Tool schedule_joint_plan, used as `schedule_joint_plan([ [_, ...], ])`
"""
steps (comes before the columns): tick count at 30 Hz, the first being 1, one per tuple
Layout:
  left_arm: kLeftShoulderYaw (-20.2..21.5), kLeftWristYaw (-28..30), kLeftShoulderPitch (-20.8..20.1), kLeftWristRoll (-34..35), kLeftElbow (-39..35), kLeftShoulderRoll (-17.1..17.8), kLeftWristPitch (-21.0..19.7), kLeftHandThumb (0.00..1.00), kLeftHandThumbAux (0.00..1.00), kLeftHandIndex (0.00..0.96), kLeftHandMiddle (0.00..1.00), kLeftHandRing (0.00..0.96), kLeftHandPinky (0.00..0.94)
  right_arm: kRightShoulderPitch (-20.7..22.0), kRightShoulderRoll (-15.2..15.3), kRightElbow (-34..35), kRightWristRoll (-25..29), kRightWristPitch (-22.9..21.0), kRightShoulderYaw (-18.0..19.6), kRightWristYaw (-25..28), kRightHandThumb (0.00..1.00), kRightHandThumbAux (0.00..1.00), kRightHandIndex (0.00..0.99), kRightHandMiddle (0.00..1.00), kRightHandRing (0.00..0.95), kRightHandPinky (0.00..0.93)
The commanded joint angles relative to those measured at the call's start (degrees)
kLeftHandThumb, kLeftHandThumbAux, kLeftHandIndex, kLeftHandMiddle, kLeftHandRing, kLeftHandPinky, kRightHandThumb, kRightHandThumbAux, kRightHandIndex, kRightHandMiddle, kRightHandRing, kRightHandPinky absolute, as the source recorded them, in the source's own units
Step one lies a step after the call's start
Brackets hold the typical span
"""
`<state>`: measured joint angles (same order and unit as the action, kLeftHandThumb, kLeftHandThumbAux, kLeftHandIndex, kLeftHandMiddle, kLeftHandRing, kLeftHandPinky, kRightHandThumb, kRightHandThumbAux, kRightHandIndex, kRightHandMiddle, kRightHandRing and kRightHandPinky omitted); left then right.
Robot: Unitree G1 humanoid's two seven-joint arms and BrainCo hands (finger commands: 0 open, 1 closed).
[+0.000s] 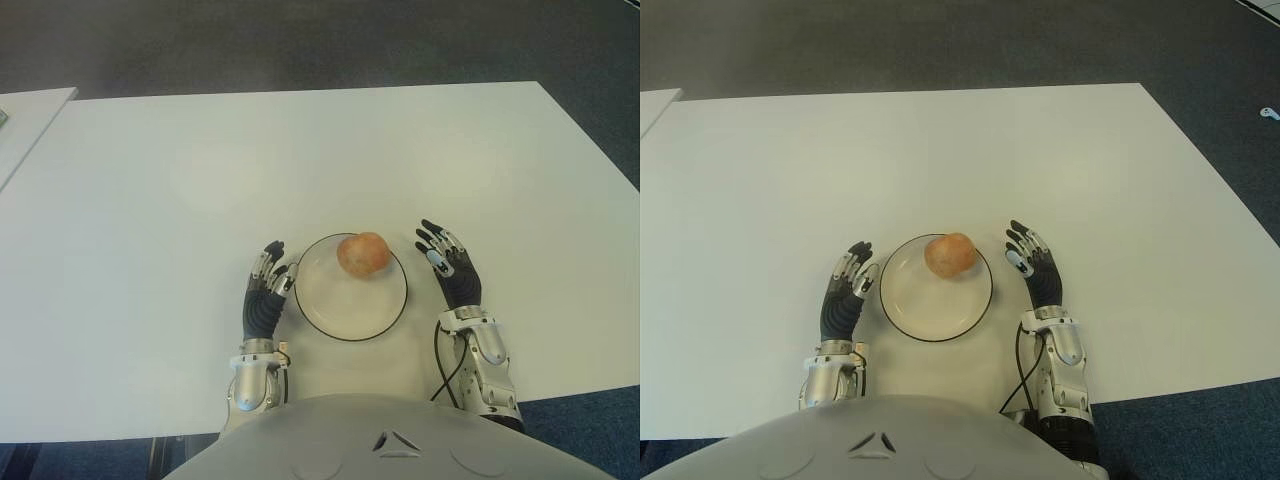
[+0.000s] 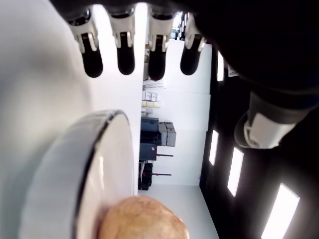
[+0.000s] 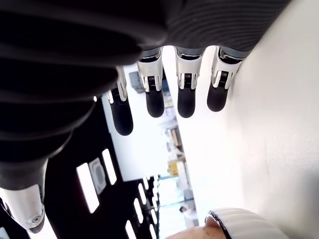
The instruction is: Put the apples into the plate.
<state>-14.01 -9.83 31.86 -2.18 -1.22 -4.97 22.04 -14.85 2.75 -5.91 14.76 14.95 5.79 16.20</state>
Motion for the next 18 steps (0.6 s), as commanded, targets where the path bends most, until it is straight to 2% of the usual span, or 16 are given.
schedule_joint_plan([
  [1,1.6,-0.3,-3.5,0.3,8.3,-1.8,1.6,0.14,0.524,0.175,0.14,0.113,0.144,-0.6,0.5,0.1,0.3,-1.5,0.1,0.5,0.42,0.607,0.23,0.146,0.123,0.193],
  [3,1.8,-1.4,-4.0,-1.7,9.7,-1.3,2.3,0.132,0.532,0.152,0.127,0.103,0.122,-0.7,0.5,0.4,0.6,-1.4,0.0,0.8,0.432,0.61,0.23,0.145,0.124,0.194],
  [8,1.4,-5.3,-3.4,-7.9,8.8,-1.2,-0.4,0.098,0.547,0.092,0.094,0.077,0.088,-1.0,0.9,1.2,-0.1,-1.0,-0.3,0.9,0.433,0.611,0.228,0.14,0.122,0.183],
  [13,1.3,-6.9,-2.9,-9.5,8.6,-1.7,-1.6,0.073,0.563,0.07,0.08,0.067,0.076,-1.1,1.1,1.5,-0.5,-1.5,-0.1,0.4,0.407,0.602,0.235,0.128,0.1,0.137],
  [18,1.2,-7.3,-2.9,-9.5,8.8,-1.8,-1.7,0.068,0.58,0.061,0.076,0.066,0.079,-1.1,1.1,1.8,-0.3,-2.2,0.1,-0.1,0.421,0.602,0.251,0.127,0.101,0.157],
])
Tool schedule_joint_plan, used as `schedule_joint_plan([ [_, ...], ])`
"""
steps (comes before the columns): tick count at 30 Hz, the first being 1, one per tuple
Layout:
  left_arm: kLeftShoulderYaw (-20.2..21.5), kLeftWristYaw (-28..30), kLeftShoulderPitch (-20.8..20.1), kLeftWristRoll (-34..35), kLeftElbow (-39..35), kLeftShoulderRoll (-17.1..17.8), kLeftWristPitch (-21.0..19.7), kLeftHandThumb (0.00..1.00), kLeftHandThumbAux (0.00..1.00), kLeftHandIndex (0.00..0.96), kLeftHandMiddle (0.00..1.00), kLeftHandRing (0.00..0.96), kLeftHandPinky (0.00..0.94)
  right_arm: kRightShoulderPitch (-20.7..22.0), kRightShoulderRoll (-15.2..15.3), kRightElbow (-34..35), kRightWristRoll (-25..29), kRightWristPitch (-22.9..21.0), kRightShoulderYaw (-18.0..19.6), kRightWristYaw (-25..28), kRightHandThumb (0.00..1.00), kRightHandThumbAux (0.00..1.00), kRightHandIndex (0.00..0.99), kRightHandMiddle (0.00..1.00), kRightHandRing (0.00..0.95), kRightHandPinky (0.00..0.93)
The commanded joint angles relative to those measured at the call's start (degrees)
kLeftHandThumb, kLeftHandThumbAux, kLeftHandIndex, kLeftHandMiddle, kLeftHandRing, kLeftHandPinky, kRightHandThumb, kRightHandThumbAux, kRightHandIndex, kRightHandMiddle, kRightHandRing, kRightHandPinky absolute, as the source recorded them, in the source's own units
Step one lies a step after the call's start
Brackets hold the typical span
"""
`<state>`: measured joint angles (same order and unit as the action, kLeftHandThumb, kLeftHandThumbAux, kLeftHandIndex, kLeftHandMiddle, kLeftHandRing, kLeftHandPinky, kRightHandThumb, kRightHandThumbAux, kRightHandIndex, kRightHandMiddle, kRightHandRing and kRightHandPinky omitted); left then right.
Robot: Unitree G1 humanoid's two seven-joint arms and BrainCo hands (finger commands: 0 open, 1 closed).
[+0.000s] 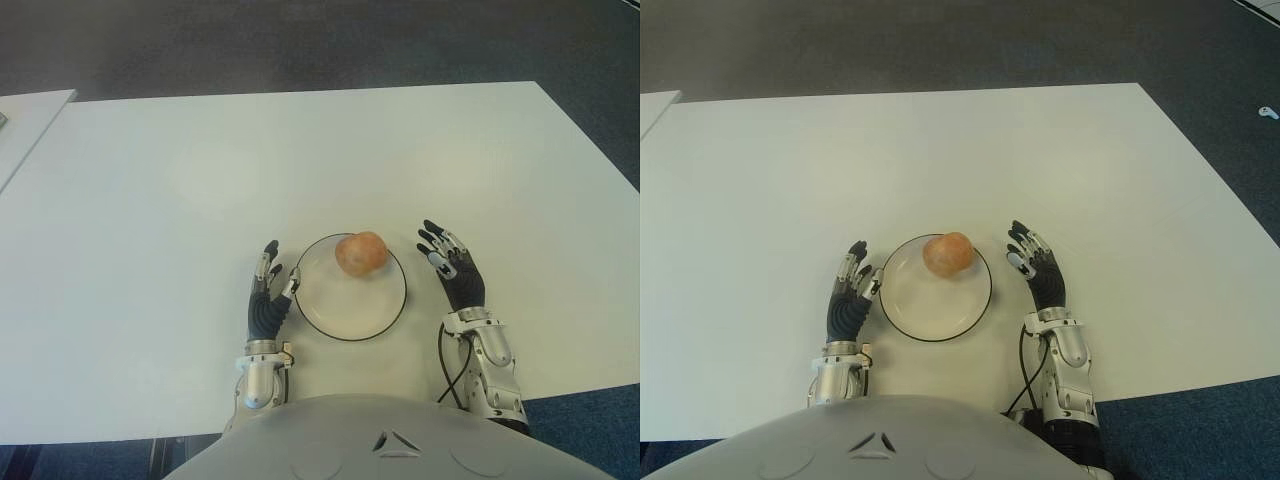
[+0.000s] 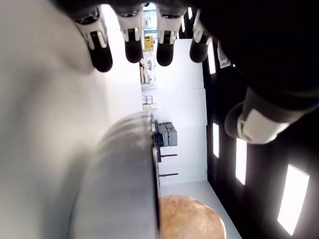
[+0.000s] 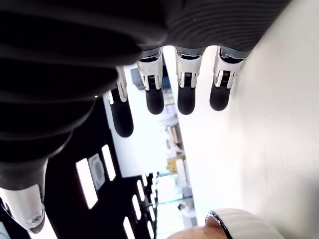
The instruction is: Put the apples into the plate.
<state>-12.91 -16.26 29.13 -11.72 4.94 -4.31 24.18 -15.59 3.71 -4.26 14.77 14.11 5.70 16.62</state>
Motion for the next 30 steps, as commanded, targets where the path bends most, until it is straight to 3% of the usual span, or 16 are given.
schedule_joint_plan([
  [1,0.0,-0.8,-0.2,0.0,2.7,-2.4,-3.8,0.068,0.584,0.06,0.078,0.069,0.082,-0.3,0.1,0.1,-0.3,-1.5,0.2,-0.6,0.423,0.601,0.252,0.13,0.107,0.168],
  [8,-0.2,-0.8,-0.4,0.0,2.5,-2.3,-3.8,0.067,0.599,0.055,0.08,0.074,0.084,-0.2,0.8,-0.2,-0.8,-1.4,0.1,-0.2,0.4,0.603,0.244,0.148,0.133,0.205],
  [15,-0.4,-1.1,-0.5,-0.1,2.5,-2.3,-3.8,0.057,0.594,0.057,0.078,0.07,0.079,-0.1,1.0,-0.1,-0.7,-1.6,0.1,-0.5,0.42,0.611,0.233,0.143,0.119,0.175],
  [27,-0.2,-1.5,-1.7,0.3,5.3,-1.9,-0.5,0.044,0.602,0.071,0.103,0.096,0.113,0.5,1.1,-1.1,-0.1,-2.9,0.2,-0.4,0.431,0.62,0.208,0.146,0.134,0.196],
  [30,0.2,-1.1,-2.4,1.2,7.7,-1.5,1.9,0.045,0.608,0.078,0.113,0.107,0.126,0.6,0.9,-1.2,-0.1,-3.2,0.2,-0.5,0.433,0.626,0.195,0.147,0.138,0.195],
])
